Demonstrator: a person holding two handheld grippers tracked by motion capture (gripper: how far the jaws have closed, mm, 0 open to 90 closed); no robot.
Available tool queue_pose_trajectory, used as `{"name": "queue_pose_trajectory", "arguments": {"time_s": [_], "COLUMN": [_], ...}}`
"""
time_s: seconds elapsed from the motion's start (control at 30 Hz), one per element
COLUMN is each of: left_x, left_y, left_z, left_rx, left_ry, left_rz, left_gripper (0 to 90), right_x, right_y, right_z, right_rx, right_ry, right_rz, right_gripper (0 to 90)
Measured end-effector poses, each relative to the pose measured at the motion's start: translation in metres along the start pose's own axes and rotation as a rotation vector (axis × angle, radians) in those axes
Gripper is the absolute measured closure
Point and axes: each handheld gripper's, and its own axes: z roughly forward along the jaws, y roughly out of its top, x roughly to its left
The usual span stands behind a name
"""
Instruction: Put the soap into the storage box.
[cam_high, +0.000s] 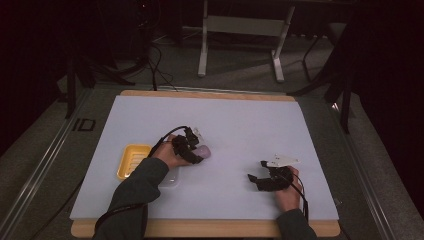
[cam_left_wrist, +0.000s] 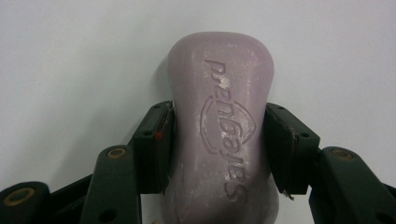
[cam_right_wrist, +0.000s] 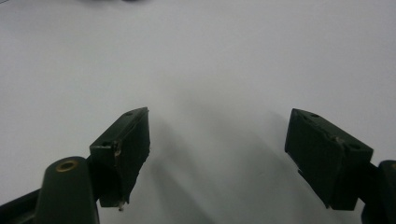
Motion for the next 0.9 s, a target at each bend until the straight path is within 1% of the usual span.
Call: {"name": "queue_pose_trajectory", "arguments": {"time_s": [0.1, 0.17, 0.3, 0.33, 0.4, 0.5, 0.7, 0.9], "left_x": [-0.002, -0.003, -0.003, -0.003, -0.005, -0.006, -0.007, -0.007], "left_y": [0.003, 0.005, 0.009, 0.009, 0.013, 0.016, 0.017, 0.017], "left_z": [0.000, 0.000, 0.000, 0.000, 0.001, 0.001, 0.001, 0.001], "left_rx": [0.031, 0.049, 0.079, 0.079, 0.110, 0.131, 0.139, 0.137], "left_ry": [0.014, 0.022, 0.023, 0.023, 0.032, 0.039, 0.046, 0.044], "left_rz": [0.019, 0.025, 0.017, 0.017, 0.025, 0.033, 0.028, 0.026], "left_gripper": [47.1, 47.3, 47.5, 47.5, 47.7, 48.0, 48.3, 48.7], "right_x": [0.000, 0.000, 0.000, 0.000, 0.000, 0.000, 0.000, 0.000], "right_y": [0.000, 0.000, 0.000, 0.000, 0.000, 0.000, 0.000, 0.000], "right_z": [0.000, 0.000, 0.000, 0.000, 0.000, 0.000, 0.000, 0.000], "right_rx": [0.000, -0.001, 0.002, 0.002, 0.001, 0.002, -0.001, -0.004], "right_ry": [0.002, 0.002, 0.002, 0.002, 0.003, 0.002, 0.003, 0.003], "right_rz": [0.001, 0.001, -0.002, -0.002, -0.002, -0.004, -0.003, -0.003], "right_gripper": [21.7, 21.7, 21.7, 21.7, 21.7, 21.7, 21.7, 21.7]}}
